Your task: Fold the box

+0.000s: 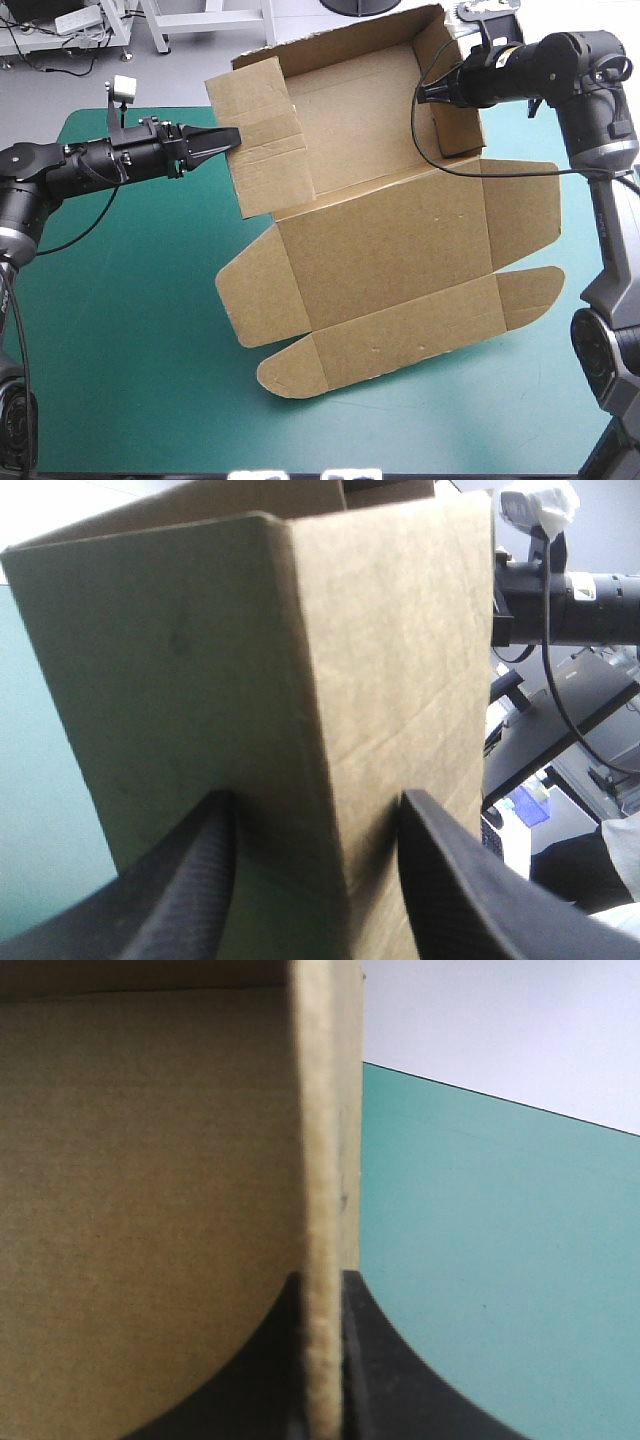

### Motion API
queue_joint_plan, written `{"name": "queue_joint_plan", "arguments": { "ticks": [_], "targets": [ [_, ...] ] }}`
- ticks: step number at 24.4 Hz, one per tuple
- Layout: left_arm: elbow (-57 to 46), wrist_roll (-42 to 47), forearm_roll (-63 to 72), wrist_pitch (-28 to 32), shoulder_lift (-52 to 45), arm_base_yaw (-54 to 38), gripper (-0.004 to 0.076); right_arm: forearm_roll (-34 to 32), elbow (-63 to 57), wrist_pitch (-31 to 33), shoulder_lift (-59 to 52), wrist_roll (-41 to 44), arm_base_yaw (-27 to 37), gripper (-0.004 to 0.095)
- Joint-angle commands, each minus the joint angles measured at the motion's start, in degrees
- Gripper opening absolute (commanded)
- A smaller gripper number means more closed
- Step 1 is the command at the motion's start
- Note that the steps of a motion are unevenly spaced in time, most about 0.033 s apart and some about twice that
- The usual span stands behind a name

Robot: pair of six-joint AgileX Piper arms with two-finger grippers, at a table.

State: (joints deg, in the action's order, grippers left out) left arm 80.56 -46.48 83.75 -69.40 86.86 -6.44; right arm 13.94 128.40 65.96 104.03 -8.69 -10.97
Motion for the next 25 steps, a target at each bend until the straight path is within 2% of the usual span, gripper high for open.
{"name": "queue_joint_plan", "arguments": {
  "ticks": [1,5,8,13,21,25],
  "targets": [
    [1.5,-3.0,3.5,-2.3,-2.7,0.4,0.0365,4.4,1.4,-4.1,-2.9,0.8,-0.4,-0.0017],
    [1.6,-2.1,3.1,-0.8,-2.7,0.4,0.0344,2.5,1.4,-4.1,-2.5,0.8,-3.1,-0.0013],
    [2.8,-0.8,-0.6,-0.4,-2.7,0.6,0.0295,2.2,1.4,-3.4,-1.2,1.6,-5.0,-0.0009],
    [11.9,12.1,-21.7,7.3,-2.5,5.8,0.0284,2.7,1.4,-2.4,-0.1,2.6,-6.0,-0.0004],
    [13.3,23.7,-35.4,15.2,-1.1,10.7,0.0275,4.0,1.4,-0.1,-0.1,2.9,-6.0,-0.0004],
    [13.3,27.3,-39.8,17.9,-0.2,12.5,0.0197,7.4,1.4,-0.1,-0.1,2.9,-6.0,-0.0005]
  ]
}}
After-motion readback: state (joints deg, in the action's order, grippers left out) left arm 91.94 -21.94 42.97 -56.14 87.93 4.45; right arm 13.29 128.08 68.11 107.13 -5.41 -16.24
